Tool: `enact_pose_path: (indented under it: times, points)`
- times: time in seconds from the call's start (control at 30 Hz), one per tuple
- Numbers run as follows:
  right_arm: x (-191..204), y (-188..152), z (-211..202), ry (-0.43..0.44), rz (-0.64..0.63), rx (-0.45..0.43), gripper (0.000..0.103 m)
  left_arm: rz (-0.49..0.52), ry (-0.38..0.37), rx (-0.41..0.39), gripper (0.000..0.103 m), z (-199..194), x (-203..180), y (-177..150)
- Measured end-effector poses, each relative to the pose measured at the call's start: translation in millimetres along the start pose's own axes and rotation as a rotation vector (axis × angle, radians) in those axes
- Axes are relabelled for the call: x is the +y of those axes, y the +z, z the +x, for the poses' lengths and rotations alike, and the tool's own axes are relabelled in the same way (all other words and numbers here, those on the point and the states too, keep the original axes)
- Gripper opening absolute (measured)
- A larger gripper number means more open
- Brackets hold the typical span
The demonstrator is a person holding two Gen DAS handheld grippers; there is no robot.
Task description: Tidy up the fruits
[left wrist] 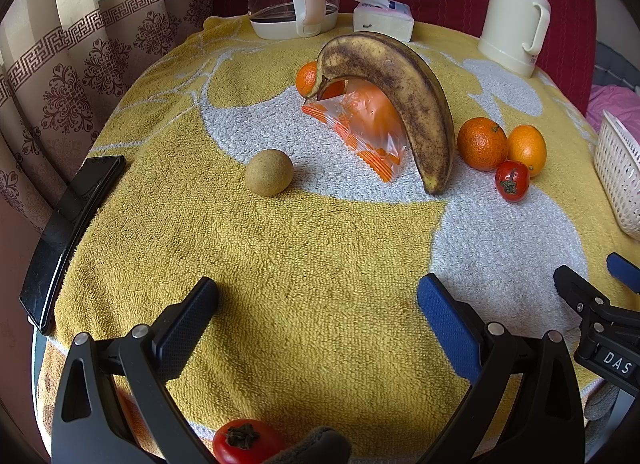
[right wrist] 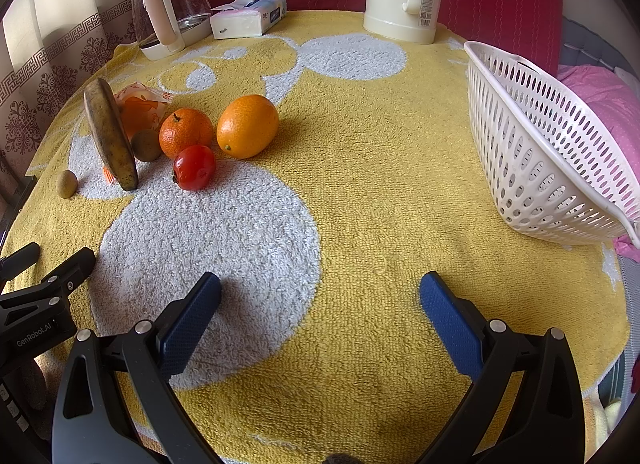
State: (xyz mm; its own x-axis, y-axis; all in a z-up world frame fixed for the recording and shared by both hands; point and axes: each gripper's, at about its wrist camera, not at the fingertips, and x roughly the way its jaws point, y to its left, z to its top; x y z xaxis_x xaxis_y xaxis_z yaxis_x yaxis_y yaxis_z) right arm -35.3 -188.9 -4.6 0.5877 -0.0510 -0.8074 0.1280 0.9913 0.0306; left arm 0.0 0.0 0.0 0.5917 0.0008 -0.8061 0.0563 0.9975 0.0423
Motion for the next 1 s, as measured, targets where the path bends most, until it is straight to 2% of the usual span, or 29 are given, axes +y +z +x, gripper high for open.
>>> enact_pose_path:
  times: [1.0]
  points:
    - [0.2, 0.3, 0.2, -0.001, 0.0, 0.001, 0.101, -0.003, -0.005, 0.003, 0.098, 1.1, -2.2, -0.7]
